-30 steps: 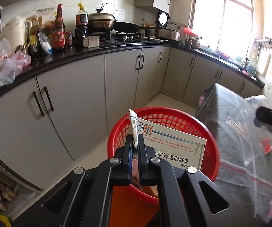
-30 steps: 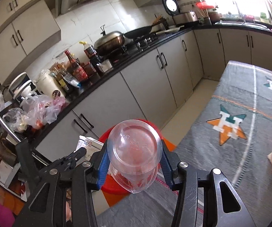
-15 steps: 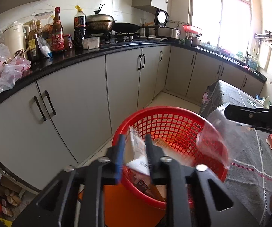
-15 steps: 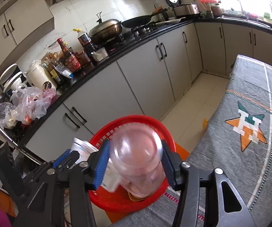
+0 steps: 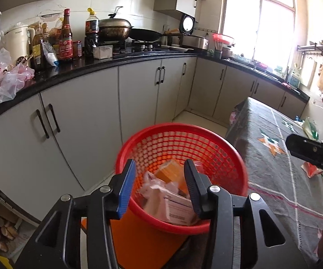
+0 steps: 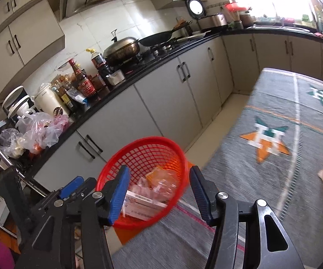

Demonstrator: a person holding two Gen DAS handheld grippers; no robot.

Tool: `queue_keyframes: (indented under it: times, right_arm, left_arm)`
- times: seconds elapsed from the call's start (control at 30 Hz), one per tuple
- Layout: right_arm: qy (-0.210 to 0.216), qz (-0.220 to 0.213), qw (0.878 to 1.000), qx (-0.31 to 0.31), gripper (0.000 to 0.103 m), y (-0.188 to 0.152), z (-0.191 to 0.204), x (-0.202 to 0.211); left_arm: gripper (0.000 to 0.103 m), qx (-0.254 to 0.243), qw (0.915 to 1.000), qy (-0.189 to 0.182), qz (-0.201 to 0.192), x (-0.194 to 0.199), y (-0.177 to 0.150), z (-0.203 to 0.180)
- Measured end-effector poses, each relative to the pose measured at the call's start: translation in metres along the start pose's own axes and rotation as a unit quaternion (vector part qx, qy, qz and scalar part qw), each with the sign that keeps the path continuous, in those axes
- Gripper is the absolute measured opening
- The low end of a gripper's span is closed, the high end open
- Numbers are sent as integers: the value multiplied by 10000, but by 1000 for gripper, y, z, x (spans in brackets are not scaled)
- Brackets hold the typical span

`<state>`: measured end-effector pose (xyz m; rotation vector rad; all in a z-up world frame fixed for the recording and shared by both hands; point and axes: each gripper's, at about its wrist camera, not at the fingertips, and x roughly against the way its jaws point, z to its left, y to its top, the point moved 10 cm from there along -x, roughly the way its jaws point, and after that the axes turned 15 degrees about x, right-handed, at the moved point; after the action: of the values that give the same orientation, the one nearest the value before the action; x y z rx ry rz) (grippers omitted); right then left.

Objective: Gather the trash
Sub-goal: 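Open the left gripper over the basket while the right drops the clear cup in, then move both grippers back from the basket to the table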

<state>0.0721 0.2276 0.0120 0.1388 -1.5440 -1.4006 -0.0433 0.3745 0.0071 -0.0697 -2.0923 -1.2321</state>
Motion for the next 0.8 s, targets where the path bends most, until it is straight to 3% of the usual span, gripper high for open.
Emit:
queue_keyframes:
  times: [0.8]
  right_arm:
    - [-341,-261,9975,-561,60,-65,-52,109]
  left_arm:
    - [49,-1187,9917,-495,12,39,-61,-132]
